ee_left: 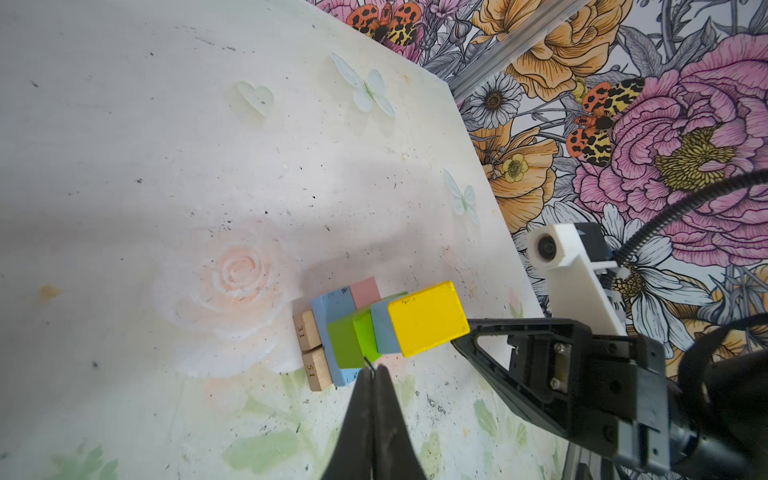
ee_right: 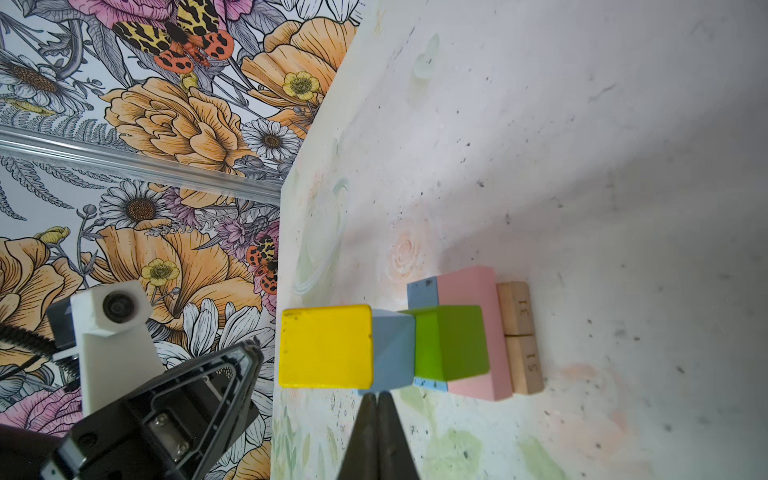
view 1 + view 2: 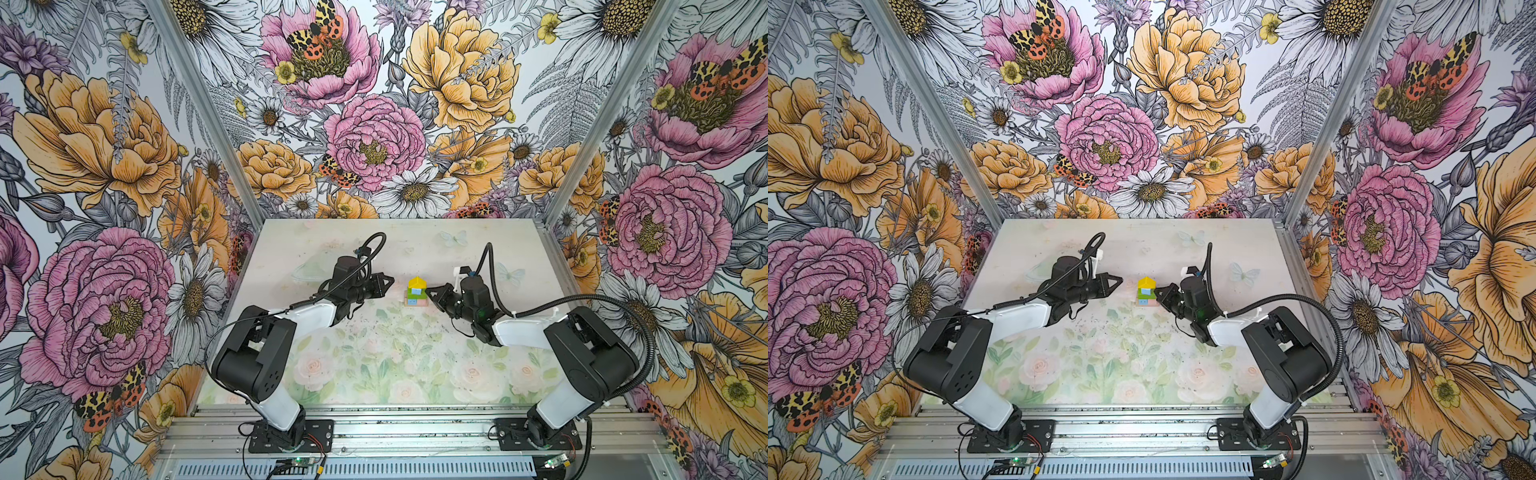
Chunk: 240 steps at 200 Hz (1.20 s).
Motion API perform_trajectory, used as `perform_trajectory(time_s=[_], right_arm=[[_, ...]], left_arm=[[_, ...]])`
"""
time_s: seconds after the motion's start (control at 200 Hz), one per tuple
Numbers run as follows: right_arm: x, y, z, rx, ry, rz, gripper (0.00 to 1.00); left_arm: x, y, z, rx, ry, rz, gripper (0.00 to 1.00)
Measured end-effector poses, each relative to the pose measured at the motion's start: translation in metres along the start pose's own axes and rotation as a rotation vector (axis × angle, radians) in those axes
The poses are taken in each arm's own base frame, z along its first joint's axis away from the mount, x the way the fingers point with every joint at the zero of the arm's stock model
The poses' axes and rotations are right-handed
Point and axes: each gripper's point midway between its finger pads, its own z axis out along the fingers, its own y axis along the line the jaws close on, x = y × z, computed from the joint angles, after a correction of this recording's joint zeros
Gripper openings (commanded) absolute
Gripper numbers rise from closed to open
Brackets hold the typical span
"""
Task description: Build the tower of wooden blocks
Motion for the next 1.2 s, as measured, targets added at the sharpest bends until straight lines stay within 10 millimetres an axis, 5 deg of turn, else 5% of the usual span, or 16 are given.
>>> perform_trajectory(time_s=[0.971, 1.201], right_arm=[[-0.013, -0.017, -0.007, 0.047, -0.016, 0.017, 0.0], [-0.013, -0.024, -0.01, 0.053, -0.012, 0.025, 0.0]], left_arm=[[0.047, -0.02, 0.02, 0.036, 0.117, 0.005, 0.0], [0.074, -0.044, 0.026, 0.067, 0.179, 0.03, 0.0]])
